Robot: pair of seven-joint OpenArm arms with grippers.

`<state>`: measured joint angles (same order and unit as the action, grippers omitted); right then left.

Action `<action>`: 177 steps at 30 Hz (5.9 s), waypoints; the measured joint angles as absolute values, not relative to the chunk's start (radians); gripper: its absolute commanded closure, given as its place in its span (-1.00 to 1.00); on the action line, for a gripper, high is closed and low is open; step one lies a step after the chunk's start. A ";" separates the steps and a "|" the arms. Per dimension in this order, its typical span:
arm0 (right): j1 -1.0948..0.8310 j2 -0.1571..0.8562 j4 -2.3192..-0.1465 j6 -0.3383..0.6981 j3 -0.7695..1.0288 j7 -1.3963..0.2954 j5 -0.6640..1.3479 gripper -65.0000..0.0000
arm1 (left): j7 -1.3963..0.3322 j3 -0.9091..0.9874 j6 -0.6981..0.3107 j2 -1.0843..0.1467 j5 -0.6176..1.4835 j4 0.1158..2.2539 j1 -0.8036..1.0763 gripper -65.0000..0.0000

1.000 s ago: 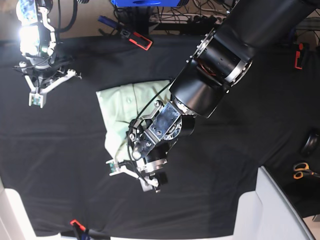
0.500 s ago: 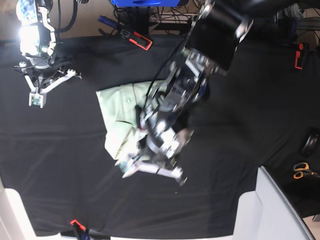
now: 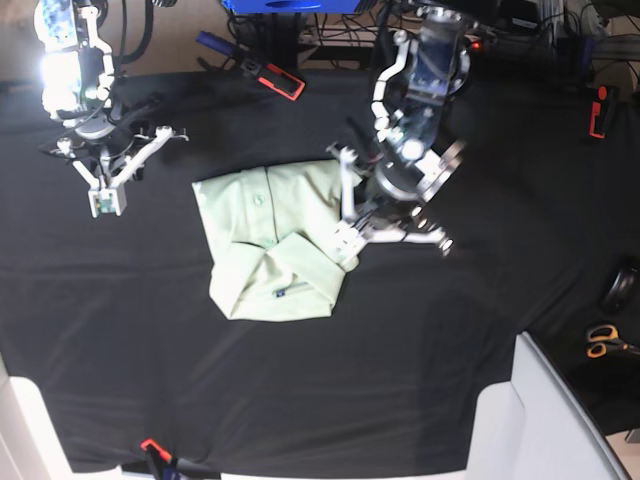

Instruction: Fold the T-shirt properly

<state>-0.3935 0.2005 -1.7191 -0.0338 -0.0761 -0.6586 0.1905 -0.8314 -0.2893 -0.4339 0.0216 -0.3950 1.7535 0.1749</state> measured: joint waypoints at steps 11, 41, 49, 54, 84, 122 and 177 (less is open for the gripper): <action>-0.387 0.200 -1.719 -0.033 -0.076 -0.659 0.191 1.00 | -0.779 0.044 -0.434 -0.071 -0.404 1.749 0.331 1.00; -0.290 0.212 -1.719 -0.037 -0.309 -0.669 0.180 1.00 | -0.771 0.290 -0.429 -0.116 -0.395 1.674 0.369 1.00; -0.225 0.209 -1.739 -0.038 -0.512 -0.671 0.184 1.00 | -0.769 0.292 -0.434 -0.106 -0.393 1.674 0.371 1.00; -0.124 0.170 -1.675 -0.038 -0.595 -0.657 0.184 1.00 | -0.769 0.289 -0.437 -0.105 -0.391 1.674 0.371 1.00; -0.104 0.046 -1.402 -0.037 -0.694 -0.619 0.187 1.00 | -0.769 0.292 -0.437 -0.106 -0.390 1.673 0.366 1.00; 0.136 -0.052 -1.105 -0.036 -0.692 -0.583 0.186 1.00 | -0.769 0.297 -0.437 -0.107 -0.392 1.673 0.368 1.00; -0.189 0.282 -1.574 -0.053 -0.359 -0.305 0.196 1.00 | -0.553 0.266 -0.437 -0.070 -0.392 1.674 0.385 1.00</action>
